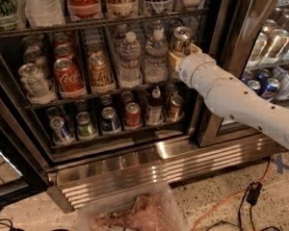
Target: Pick redbull can from middle shelf of fridge
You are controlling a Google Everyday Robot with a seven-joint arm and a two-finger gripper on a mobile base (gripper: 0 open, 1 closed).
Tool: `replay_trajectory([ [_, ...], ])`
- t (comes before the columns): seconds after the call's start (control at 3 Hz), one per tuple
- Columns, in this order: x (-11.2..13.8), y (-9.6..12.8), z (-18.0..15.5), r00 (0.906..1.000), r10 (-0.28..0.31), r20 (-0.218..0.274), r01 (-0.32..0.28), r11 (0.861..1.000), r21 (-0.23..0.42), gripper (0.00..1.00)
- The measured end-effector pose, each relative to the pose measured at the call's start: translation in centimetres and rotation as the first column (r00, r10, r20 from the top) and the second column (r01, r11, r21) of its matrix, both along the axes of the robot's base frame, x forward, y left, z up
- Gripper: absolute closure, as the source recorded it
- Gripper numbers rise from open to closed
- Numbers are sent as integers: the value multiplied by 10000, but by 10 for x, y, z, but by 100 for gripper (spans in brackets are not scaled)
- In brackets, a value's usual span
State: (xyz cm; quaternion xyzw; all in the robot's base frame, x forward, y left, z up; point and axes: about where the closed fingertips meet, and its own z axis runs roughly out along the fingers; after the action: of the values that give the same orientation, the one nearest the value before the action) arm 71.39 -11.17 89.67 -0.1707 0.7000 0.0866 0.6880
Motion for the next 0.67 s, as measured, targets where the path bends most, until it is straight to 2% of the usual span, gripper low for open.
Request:
replay_trajectory([
  [0.33,-28,19,-9,9944,933,-497,-957,9942,-495,100],
  [0.67,-58,22,-19,9796,1552,-1276,-1702,9785,-1163,100],
])
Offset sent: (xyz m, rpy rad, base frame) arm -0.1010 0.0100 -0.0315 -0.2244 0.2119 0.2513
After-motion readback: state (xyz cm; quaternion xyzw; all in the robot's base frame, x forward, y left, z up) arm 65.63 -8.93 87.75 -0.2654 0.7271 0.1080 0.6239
